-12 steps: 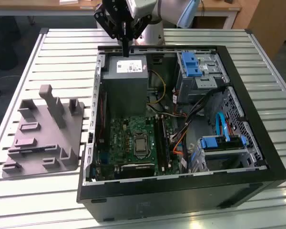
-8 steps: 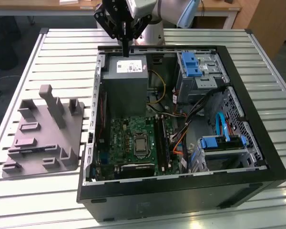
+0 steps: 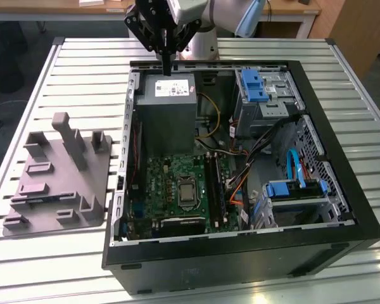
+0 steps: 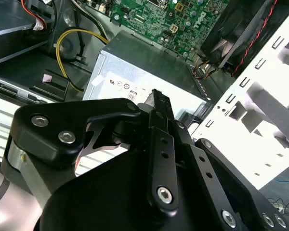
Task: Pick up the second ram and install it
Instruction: 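Reach for the second ram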
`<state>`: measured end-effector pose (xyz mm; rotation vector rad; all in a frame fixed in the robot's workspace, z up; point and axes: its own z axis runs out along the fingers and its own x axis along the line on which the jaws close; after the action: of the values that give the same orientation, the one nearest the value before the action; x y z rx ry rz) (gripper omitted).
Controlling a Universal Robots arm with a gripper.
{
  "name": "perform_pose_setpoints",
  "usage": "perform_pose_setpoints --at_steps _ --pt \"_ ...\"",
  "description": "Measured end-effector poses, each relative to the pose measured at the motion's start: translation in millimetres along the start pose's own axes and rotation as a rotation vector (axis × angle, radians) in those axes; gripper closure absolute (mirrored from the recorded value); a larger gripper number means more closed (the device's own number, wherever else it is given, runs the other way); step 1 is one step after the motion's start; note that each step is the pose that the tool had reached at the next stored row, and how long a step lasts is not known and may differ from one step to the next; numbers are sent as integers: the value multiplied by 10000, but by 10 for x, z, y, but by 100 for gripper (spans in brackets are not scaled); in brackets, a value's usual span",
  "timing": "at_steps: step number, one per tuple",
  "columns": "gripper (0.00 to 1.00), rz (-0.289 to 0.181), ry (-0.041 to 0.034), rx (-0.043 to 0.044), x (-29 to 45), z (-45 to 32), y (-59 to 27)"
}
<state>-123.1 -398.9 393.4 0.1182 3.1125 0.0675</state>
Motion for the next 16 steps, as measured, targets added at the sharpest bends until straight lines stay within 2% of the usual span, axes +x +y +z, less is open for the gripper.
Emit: perform_pose_setpoints --at_steps 16 --pt "90 -1 0 -1 259 -7 -20"
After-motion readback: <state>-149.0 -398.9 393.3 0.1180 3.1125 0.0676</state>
